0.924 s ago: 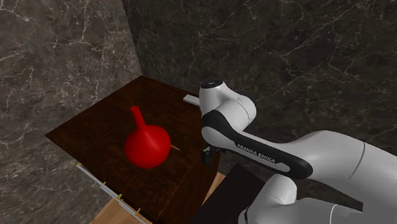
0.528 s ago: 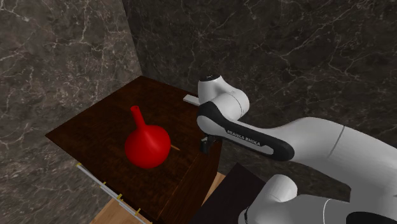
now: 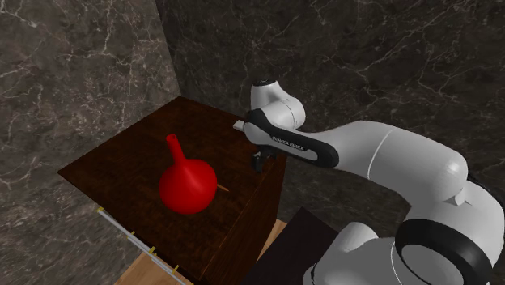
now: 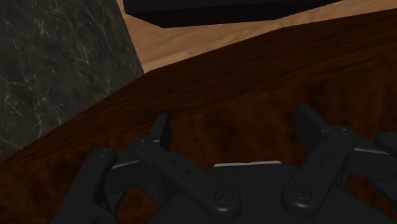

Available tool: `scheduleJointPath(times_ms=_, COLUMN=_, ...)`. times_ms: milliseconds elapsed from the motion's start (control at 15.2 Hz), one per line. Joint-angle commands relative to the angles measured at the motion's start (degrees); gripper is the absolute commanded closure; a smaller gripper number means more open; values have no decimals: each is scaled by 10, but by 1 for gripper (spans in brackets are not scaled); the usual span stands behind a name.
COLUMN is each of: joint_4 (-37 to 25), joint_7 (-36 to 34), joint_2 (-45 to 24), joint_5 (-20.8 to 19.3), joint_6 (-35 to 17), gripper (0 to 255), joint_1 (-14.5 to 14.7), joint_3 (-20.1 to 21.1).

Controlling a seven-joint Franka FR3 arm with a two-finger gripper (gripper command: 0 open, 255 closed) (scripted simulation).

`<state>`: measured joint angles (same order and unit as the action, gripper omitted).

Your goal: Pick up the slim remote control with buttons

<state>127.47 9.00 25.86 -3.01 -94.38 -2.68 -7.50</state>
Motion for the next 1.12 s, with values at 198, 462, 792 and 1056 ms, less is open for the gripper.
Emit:
scheduleJointPath(times_ms=198, joint_4=-80, joint_7=42, joint_2=-92, joint_5=-4, joint_6=-33, gripper=0, joint_1=-5, joint_3=-26)
scheduleJointPath(times_ms=462, joint_4=-155, joint_7=78, joint_2=-167, joint_5=2, joint_6=-48, gripper=0, joint_1=-12, joint_3=-46)
scheduleJointPath(times_ms=792, joint_4=-267, joint_7=124, joint_2=-264, joint_5=20, joint_6=-52, gripper=0, joint_1=-24, joint_3=-66)
scheduleJointPath(times_ms=1056, joint_4=-374, joint_7=159, joint_2=-349, joint_5=43, joint_6=-43, gripper=0, joint_1=-40, joint_3=-77)
